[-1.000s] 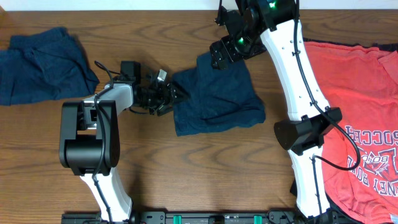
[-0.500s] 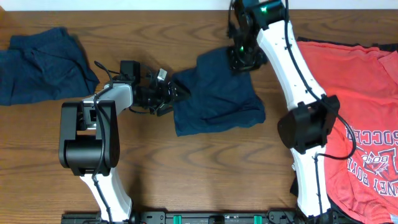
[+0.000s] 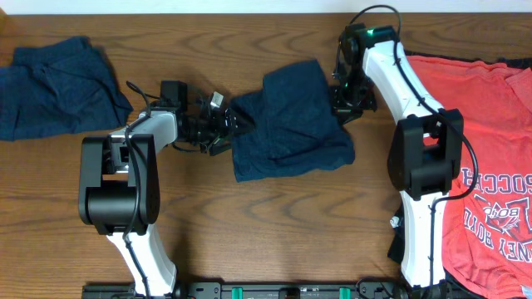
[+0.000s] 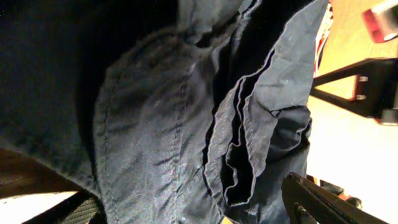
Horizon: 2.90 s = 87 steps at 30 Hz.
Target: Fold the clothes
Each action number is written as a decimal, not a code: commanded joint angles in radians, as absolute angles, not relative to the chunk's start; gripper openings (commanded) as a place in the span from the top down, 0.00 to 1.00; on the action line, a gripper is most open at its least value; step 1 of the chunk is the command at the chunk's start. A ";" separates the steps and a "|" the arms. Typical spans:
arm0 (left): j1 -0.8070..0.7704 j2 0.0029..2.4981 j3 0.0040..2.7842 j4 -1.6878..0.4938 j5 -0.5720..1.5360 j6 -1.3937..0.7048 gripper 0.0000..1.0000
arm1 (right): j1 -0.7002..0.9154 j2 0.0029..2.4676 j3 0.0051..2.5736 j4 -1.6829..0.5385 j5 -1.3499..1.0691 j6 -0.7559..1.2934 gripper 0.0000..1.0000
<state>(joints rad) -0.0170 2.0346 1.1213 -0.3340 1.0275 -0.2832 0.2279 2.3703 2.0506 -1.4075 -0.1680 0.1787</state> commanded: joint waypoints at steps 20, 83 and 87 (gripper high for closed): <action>-0.027 2.089 1.083 -0.360 0.980 -0.274 0.02 | 0.389 2.396 1.851 -1.264 -0.236 0.147 0.99; 0.071 1.421 1.145 -0.414 0.058 -0.280 0.94 | 0.495 2.426 2.708 -1.698 -0.221 0.141 0.99; 0.160 1.421 1.148 -0.383 0.058 -0.266 0.94 | 0.548 2.426 2.648 -1.698 -0.221 0.141 0.99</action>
<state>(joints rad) 0.1062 1.4380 1.1114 -0.4046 0.0895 -0.2867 0.5137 2.4264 2.6808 -1.6947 -0.2100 0.1444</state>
